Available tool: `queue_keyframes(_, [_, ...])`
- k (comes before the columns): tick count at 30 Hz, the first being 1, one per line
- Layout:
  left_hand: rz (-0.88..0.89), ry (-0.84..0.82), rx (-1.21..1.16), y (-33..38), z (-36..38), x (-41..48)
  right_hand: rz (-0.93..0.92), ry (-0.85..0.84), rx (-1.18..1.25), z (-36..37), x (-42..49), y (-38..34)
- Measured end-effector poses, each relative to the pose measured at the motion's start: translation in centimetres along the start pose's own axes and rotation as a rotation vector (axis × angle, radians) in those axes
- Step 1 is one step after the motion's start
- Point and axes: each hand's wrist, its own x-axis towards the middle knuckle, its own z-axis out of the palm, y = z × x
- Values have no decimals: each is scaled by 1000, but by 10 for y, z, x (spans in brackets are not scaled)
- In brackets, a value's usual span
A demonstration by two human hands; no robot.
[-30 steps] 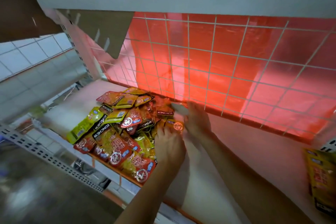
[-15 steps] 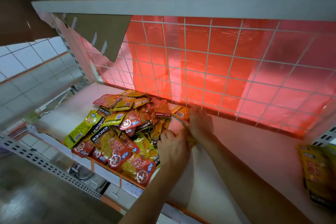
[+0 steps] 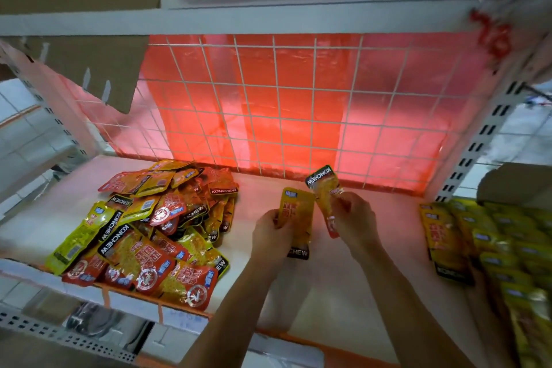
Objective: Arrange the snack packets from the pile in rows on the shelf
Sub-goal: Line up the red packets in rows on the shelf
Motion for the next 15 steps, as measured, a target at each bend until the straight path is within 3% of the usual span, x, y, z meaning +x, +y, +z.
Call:
queue_keyframes(6, [-143, -175, -366, 17, 40, -16, 113, 179, 176, -38, -20, 31])
queue_keyframes(10, [-146, -253, -347, 20, 70, -27, 159, 333, 155, -70, -41, 47])
queue_keyframes(15, [5, -372, -213, 22, 103, -48, 165, 591, 180, -108, -69, 70])
